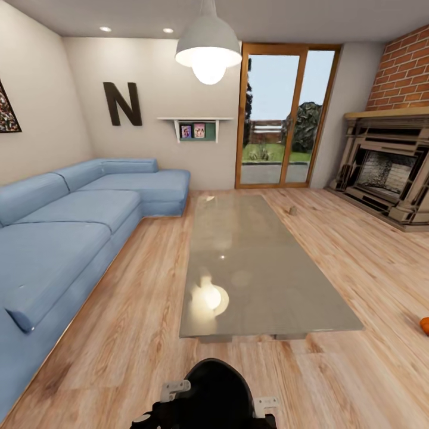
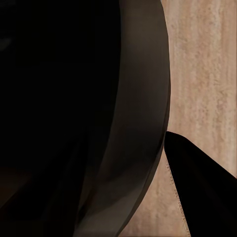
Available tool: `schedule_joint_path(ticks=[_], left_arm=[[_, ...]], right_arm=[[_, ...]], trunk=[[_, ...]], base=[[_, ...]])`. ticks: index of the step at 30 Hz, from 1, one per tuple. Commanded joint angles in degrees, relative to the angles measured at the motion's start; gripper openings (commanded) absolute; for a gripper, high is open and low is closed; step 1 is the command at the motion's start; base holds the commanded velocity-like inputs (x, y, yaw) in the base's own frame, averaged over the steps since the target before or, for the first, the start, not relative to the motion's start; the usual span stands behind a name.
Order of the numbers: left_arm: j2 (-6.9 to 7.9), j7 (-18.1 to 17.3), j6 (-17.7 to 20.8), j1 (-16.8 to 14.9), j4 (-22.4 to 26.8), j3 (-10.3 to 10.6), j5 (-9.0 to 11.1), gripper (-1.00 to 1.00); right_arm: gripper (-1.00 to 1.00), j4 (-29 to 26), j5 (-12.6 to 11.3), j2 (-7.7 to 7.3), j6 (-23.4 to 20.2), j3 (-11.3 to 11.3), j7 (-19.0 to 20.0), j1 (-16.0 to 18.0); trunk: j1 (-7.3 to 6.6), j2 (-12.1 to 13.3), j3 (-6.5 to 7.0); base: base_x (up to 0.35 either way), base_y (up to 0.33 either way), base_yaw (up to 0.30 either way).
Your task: Place each of the two pumpkins and all three candles from the living room inside a cabinet in the living room (use any cabinet), then make sure every cabinet is closed, and position the cauldron so it is next to a table in the living room.
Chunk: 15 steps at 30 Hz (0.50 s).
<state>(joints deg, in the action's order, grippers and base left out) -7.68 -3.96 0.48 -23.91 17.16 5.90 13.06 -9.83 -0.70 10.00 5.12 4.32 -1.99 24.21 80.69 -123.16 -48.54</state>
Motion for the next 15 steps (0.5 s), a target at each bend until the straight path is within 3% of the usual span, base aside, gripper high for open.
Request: schedule_joint_path(ticks=[1, 15], left_arm=[[0.22, 0.23, 0.04, 0.0, -0.11, 0.16, 0.1, -1.0], [0.27, 0.26, 0.04, 0.0, -0.11, 0.16, 0.1, -1.0]], right_arm=[[-1.0, -0.19, -0.11, 0.0, 2.17, 0.61, 0.4, 0.08], [-1.0, -0.19, -0.12, 0.0, 2.14, 0.63, 0.38, 0.06]], trunk=[[0.01, -0.02, -0.05], [0.01, -0.02, -0.05]], base=[[0.139, 0.0, 0.0], [0.081, 0.0, 0.0]])
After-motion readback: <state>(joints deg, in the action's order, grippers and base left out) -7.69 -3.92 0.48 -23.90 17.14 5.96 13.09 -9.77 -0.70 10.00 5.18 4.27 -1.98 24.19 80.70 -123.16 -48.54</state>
